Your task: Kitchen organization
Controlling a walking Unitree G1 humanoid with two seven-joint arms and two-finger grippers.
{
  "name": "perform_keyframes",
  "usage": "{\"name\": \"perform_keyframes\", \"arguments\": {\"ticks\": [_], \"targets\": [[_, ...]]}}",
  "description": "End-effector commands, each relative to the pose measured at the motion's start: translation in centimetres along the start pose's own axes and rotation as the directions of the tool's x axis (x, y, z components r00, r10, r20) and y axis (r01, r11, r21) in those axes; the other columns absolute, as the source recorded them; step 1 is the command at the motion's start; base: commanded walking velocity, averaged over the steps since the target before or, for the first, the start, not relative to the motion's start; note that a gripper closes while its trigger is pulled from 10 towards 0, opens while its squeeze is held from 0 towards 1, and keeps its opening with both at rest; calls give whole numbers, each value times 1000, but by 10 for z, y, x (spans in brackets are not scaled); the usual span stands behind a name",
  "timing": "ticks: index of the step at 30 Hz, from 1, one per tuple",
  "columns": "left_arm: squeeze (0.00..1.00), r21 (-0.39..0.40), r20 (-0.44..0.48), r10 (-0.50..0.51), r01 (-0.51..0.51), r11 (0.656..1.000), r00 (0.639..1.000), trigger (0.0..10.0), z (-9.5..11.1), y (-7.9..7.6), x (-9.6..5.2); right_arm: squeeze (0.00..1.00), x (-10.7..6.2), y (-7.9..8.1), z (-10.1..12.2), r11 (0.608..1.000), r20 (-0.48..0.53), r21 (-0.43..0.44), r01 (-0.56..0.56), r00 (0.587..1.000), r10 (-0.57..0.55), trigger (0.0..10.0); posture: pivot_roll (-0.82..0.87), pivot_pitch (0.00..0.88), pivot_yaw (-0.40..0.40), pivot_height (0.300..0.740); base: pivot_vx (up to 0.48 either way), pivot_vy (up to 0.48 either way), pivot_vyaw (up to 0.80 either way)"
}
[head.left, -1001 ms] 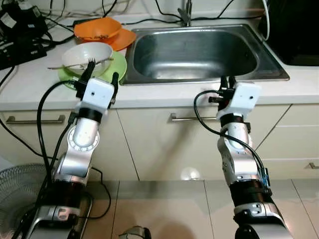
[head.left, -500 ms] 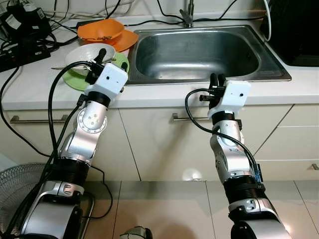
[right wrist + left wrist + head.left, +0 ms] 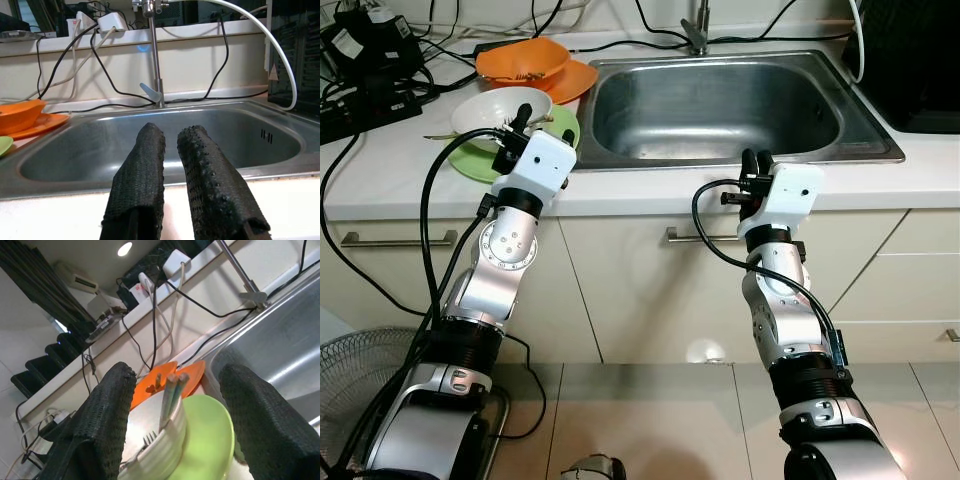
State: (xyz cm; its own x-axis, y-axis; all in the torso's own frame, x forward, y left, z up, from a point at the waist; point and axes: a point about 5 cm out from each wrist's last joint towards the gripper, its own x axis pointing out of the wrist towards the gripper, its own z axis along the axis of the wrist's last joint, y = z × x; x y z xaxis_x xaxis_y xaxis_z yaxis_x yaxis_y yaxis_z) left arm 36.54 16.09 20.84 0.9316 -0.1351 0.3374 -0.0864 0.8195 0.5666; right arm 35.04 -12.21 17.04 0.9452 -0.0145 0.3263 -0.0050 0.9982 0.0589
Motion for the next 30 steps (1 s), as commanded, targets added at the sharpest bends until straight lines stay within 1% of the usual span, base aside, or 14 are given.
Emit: {"name": "perform_keyframes", "arguments": {"ticks": [1,15,19,24,30], "targets": [[0,-3,-12,23,-23,1000,1000,10000,-1,5,2,0,4,6,5,1000,20,5,-23,1000,23,10000,122,31,94,740,307,0,0],[0,-10,-8,32,-32,999,999,10000,1,6,3,0,5,6,5,999,16,6,-33,999,32,10000,121,29,92,740,347,0,0],[0,-10,8,39,-39,999,999,10000,4,8,2,0,5,6,5,999,17,17,-30,999,30,10000,123,29,92,740,312,0,0],[0,-14,24,58,-58,998,998,10000,5,12,0,0,5,7,5,999,19,23,-31,999,31,10000,124,29,92,740,0,0,0],[0,-16,32,60,-60,998,998,10000,7,11,1,0,5,7,5,999,19,26,-31,999,31,10000,121,27,94,740,0,0,0]]}}
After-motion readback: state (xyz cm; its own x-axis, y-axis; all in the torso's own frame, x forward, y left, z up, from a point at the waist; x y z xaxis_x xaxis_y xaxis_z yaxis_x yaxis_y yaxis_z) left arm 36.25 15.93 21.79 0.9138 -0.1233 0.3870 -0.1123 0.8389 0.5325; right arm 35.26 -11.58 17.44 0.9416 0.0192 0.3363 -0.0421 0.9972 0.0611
